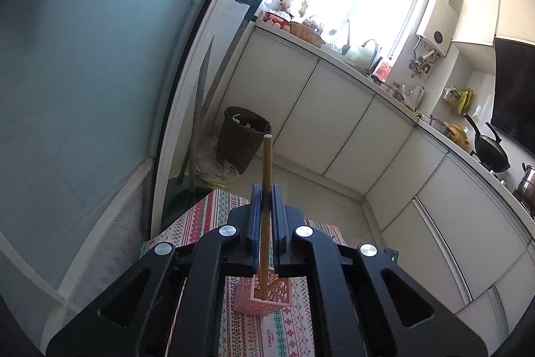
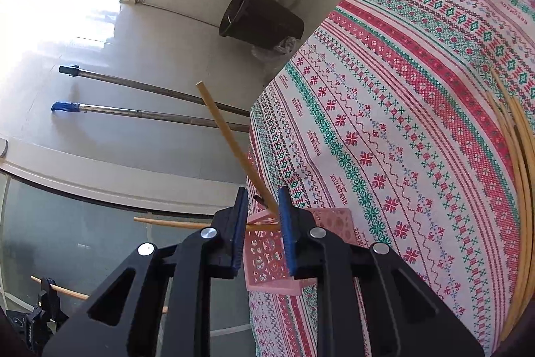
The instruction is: Organize utensils
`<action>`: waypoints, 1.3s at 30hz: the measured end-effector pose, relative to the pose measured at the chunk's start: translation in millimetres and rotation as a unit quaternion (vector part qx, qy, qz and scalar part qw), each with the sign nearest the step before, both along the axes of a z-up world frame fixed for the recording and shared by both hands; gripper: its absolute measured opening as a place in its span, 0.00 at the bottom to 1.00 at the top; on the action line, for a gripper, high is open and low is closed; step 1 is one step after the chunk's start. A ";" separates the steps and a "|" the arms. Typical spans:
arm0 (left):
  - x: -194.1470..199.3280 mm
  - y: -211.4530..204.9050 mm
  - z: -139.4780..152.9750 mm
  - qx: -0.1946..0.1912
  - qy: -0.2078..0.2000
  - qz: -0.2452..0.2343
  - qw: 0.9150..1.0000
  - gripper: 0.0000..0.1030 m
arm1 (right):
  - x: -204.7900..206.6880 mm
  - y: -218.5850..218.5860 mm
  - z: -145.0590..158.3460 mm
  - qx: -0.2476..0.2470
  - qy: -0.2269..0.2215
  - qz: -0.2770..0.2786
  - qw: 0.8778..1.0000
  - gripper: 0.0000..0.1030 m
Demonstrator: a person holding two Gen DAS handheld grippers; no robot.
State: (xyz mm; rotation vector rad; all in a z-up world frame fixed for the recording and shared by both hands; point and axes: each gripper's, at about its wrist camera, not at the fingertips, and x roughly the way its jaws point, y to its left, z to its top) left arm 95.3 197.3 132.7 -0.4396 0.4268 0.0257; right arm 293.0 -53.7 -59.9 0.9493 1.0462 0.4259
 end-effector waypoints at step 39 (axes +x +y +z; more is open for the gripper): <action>-33.2 20.4 21.5 -0.038 -0.044 0.022 0.998 0.05 | -42.7 49.5 191.2 -0.223 -0.192 0.071 0.953 0.04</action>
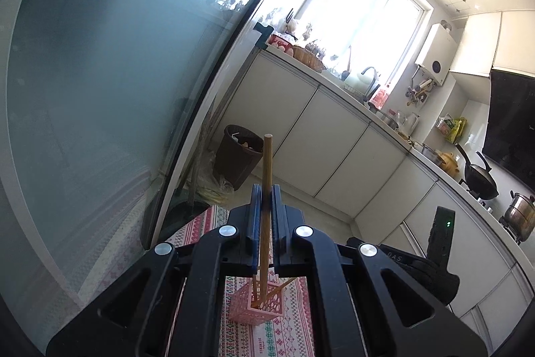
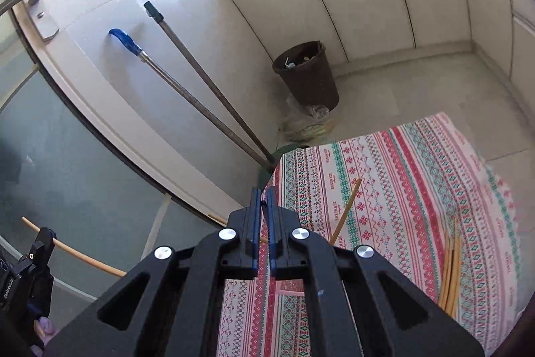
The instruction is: Organize utensils
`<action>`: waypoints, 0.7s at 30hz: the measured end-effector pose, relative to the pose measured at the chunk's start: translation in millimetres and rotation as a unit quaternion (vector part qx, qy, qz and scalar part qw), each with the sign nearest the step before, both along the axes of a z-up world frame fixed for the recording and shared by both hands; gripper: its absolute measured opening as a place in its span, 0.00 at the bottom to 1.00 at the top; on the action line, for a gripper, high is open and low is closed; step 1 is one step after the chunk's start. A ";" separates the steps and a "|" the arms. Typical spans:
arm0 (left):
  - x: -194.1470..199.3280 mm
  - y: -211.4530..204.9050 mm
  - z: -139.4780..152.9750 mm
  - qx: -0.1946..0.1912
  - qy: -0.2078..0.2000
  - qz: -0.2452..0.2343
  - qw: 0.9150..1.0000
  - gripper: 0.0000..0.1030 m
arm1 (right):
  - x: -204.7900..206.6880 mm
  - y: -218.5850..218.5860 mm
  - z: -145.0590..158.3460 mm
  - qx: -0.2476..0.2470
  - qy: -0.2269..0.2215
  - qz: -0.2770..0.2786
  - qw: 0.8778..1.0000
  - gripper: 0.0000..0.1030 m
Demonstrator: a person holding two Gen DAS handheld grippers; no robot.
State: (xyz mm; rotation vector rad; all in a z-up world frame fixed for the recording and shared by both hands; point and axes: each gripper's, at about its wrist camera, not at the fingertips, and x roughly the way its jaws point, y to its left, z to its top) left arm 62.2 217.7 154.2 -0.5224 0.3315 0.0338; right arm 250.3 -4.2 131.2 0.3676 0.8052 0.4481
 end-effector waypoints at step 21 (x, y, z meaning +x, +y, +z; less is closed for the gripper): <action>10.2 -6.3 -4.1 0.006 0.010 -0.004 1.000 0.05 | -9.7 -4.7 -24.2 -0.047 0.005 0.006 0.999 0.04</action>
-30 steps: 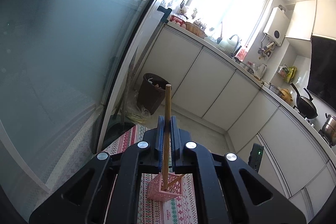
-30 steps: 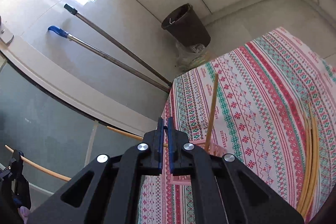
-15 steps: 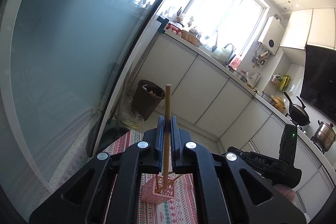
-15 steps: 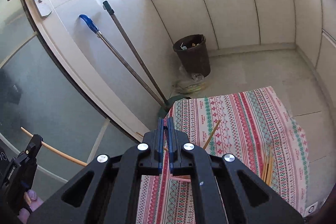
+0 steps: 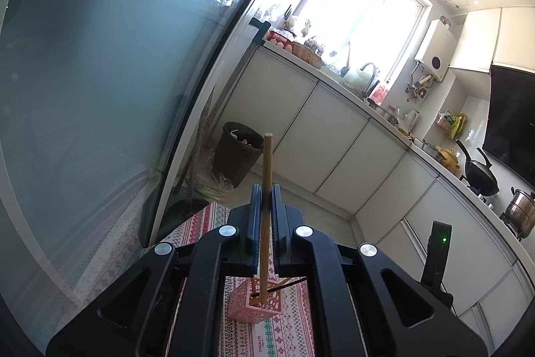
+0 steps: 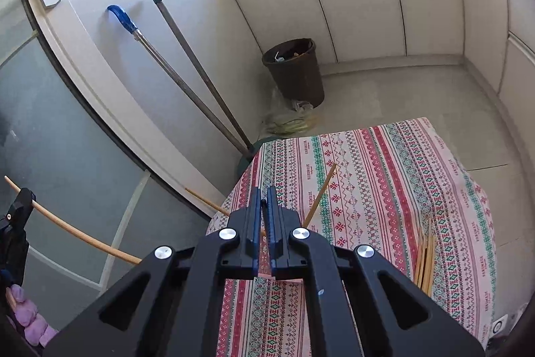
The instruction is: Organize utensils
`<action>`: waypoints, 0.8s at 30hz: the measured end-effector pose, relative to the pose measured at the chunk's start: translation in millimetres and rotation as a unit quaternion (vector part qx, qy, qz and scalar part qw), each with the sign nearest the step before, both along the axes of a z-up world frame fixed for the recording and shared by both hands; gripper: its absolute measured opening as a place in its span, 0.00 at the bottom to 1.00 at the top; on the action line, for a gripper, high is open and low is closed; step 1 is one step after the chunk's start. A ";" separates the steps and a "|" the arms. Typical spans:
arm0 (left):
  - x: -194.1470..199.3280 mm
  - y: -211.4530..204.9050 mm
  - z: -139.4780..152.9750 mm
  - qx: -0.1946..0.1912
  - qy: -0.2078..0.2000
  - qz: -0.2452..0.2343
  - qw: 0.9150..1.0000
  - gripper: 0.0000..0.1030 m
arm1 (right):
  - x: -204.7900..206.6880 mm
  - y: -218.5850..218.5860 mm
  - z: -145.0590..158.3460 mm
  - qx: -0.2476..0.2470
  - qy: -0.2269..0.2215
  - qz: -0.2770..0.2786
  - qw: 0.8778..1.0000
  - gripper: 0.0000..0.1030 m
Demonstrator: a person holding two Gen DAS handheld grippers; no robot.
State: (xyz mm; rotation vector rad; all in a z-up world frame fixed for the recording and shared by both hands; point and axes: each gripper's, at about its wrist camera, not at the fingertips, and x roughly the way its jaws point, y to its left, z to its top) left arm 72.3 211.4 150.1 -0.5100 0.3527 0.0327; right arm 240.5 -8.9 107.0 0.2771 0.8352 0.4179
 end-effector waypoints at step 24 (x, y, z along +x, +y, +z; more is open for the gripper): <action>63.8 -73.2 -41.7 0.080 0.061 -0.023 0.995 0.05 | -71.5 -127.3 -110.6 0.104 0.111 -0.068 0.986 0.67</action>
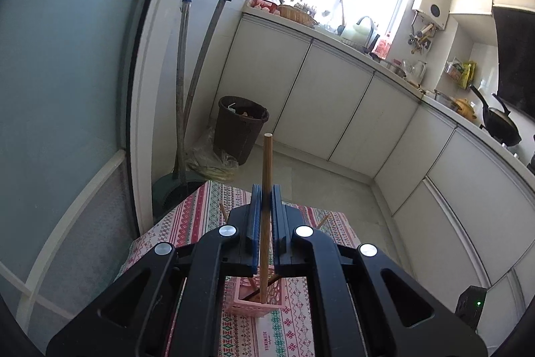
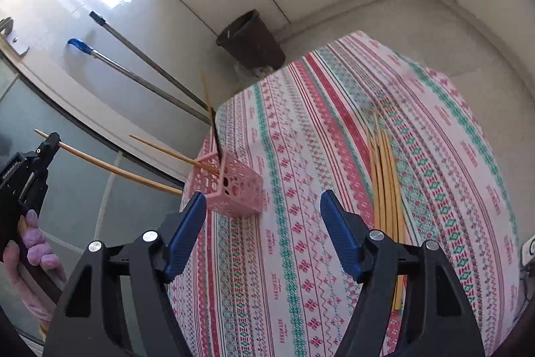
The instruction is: Organize utensils
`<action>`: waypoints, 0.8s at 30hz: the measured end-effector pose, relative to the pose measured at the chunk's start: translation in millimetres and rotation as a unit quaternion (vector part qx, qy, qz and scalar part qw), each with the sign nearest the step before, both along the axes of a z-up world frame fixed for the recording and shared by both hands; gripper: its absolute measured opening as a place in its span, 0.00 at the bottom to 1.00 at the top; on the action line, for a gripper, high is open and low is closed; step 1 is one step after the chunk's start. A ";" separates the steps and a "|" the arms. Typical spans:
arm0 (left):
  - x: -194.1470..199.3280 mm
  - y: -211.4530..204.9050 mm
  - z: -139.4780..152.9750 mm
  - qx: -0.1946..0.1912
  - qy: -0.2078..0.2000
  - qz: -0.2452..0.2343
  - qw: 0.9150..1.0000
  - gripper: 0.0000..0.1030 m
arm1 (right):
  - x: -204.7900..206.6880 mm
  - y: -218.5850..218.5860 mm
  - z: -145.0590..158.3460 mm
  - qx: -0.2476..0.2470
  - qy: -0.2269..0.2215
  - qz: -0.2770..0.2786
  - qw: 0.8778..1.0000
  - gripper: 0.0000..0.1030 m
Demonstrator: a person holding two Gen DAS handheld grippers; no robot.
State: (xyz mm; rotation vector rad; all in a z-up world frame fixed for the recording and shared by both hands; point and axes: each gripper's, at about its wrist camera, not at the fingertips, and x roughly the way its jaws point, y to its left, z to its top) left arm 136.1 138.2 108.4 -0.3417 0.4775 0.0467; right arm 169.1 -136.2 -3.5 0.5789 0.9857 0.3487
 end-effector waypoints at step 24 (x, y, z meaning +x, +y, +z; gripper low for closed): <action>9.8 -44.3 -16.6 0.078 0.022 -0.006 0.997 0.21 | -8.6 -19.9 2.0 -0.010 -0.008 0.001 1.000 0.69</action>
